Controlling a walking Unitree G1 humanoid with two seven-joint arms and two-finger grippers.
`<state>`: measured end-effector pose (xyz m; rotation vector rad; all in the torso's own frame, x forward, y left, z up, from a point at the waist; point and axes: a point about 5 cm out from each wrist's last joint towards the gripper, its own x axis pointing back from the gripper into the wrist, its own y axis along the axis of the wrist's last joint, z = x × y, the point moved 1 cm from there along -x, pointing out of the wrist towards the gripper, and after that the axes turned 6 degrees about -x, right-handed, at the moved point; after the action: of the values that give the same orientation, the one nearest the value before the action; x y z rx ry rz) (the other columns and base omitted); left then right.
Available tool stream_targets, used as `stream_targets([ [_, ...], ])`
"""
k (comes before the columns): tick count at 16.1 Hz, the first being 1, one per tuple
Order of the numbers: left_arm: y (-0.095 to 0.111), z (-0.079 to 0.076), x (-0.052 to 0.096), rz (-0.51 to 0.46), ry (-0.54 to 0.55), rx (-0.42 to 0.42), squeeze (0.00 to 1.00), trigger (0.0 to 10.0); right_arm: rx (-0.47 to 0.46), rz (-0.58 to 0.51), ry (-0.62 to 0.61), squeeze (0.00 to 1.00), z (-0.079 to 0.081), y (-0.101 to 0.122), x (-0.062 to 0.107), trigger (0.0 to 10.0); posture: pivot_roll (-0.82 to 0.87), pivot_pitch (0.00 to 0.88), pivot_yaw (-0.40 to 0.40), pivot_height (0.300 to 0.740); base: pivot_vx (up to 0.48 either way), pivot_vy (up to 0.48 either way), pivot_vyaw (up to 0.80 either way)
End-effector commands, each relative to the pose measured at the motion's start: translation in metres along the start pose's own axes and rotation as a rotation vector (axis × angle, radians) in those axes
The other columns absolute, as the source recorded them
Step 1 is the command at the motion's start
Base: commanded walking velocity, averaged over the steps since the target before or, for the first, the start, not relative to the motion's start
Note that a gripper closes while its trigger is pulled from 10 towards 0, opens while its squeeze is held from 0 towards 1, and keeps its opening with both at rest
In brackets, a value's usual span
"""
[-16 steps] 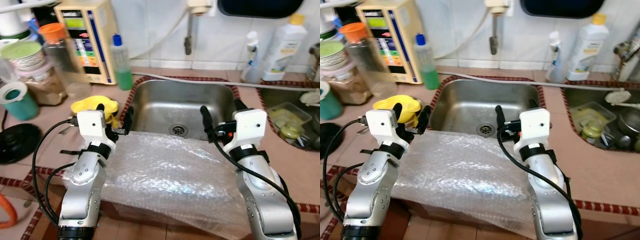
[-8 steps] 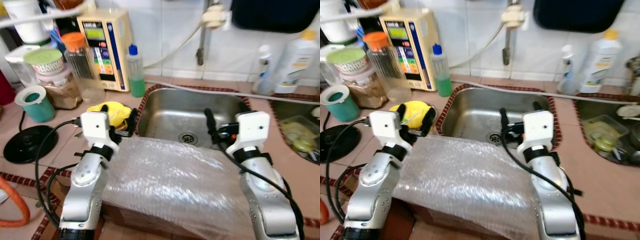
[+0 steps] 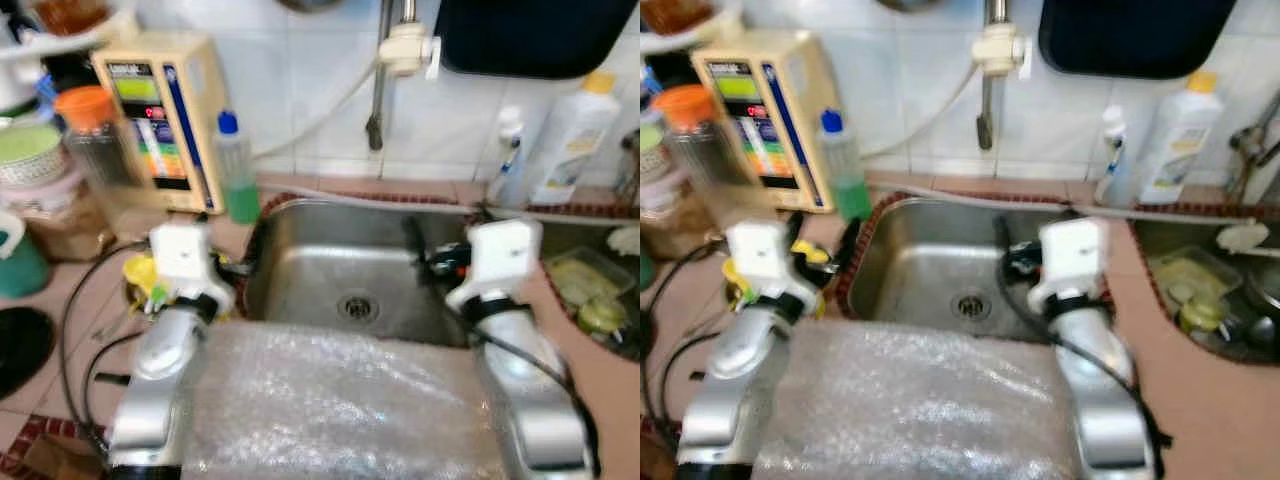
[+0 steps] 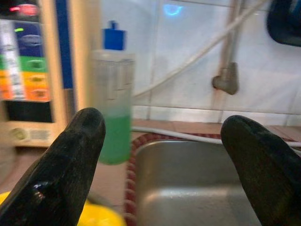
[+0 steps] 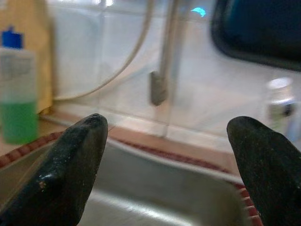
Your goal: Kitchen organization
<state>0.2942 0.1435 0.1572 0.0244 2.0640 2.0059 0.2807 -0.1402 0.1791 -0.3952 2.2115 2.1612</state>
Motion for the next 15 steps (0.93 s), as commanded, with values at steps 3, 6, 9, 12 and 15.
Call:
stream_targets([
  [3, 0.004, -0.006, 0.001, -0.014, -0.002, -0.002, 0.0, 10.0, 0.014, 0.009, -0.007, 0.0, -0.005, 0.001, 0.0, 10.0, -0.02, 0.0, 0.049, 0.74, 0.0, 0.0, 0.0],
  [6, 0.017, 0.003, 0.011, -0.062, 0.052, -0.111, 0.0, 10.0, -0.036, 0.044, 0.018, 0.0, -0.005, -0.002, -0.002, 10.0, -0.01, 0.0, 0.043, 0.74, 0.0, 0.0, 0.0],
  [9, 0.029, 0.012, 0.025, -0.096, 0.047, -0.211, 0.0, 10.0, -0.063, 0.061, 0.079, 0.0, -0.001, -0.001, -0.003, 10.0, 0.0, 0.0, 0.029, 0.74, 0.0, 0.0, 0.0],
  [12, 0.011, 0.034, 0.044, 0.002, 0.116, -0.255, 0.0, 10.0, -0.153, 0.109, 0.19, 0.0, 0.01, -0.003, -0.004, 10.0, 0.01, 0.0, 0.022, 0.74, 0.0, 0.0, 0.0],
  [15, 0.011, 0.031, 0.045, 0.003, 0.133, -0.243, 0.0, 10.0, -0.106, 0.099, 0.232, 0.0, 0.012, -0.003, -0.004, 10.0, 0.03, 0.0, 0.009, 0.74, 0.0, 0.0, 0.0],
])
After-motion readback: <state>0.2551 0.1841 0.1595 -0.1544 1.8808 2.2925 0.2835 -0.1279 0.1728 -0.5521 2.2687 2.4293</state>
